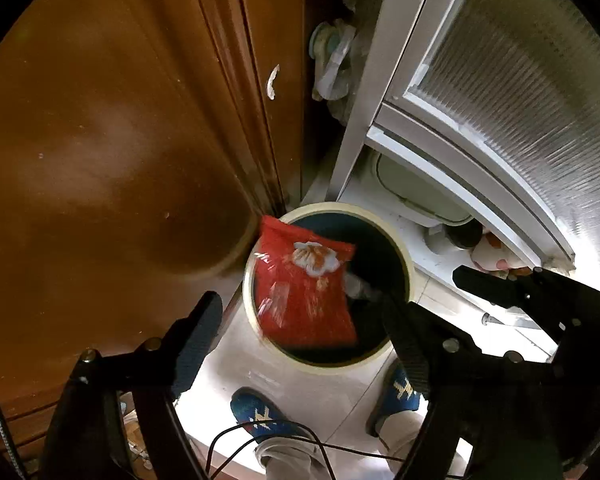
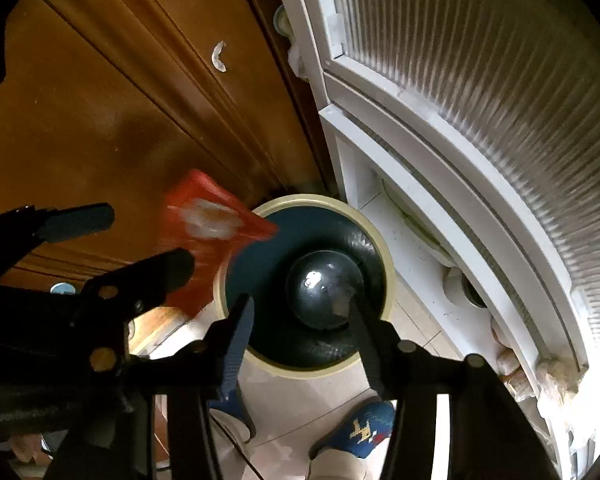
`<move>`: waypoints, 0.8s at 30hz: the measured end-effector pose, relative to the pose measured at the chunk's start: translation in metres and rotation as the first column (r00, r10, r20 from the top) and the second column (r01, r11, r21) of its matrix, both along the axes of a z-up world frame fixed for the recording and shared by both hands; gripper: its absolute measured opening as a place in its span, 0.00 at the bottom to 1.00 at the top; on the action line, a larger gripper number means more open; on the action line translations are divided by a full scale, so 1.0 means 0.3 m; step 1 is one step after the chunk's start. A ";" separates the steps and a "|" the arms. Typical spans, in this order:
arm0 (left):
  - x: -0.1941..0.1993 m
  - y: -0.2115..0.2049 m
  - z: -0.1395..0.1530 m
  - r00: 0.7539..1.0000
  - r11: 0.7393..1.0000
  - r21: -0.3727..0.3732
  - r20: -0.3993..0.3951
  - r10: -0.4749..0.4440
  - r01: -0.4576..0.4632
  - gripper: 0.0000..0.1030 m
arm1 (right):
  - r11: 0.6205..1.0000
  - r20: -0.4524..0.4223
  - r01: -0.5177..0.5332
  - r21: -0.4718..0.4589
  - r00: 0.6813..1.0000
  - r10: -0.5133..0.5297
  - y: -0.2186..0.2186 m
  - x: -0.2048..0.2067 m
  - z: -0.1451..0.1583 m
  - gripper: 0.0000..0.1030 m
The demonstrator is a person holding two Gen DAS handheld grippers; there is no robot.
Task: Collect trash
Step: 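Open both grippers to drop the bag and carton into the bin, then raise both tools back to the counter and reach toward the tissue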
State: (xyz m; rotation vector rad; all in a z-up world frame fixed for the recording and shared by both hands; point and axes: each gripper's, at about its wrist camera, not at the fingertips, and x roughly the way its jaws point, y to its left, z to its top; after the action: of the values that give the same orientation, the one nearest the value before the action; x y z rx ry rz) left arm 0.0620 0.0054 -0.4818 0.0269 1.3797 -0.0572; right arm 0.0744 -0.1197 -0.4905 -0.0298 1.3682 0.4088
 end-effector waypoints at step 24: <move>-0.113 -0.013 0.373 0.999 0.997 -0.071 0.042 0.004 -0.001 0.86 | 0.998 -0.050 0.049 -0.034 0.997 -0.051 -0.064 -0.131 0.345 0.50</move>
State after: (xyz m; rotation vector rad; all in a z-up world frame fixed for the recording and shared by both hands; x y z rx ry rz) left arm 0.0281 0.0015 -0.3698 -0.0334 1.3348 -0.1028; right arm 0.0351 -0.1388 -0.3870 -0.0125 1.4232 0.3469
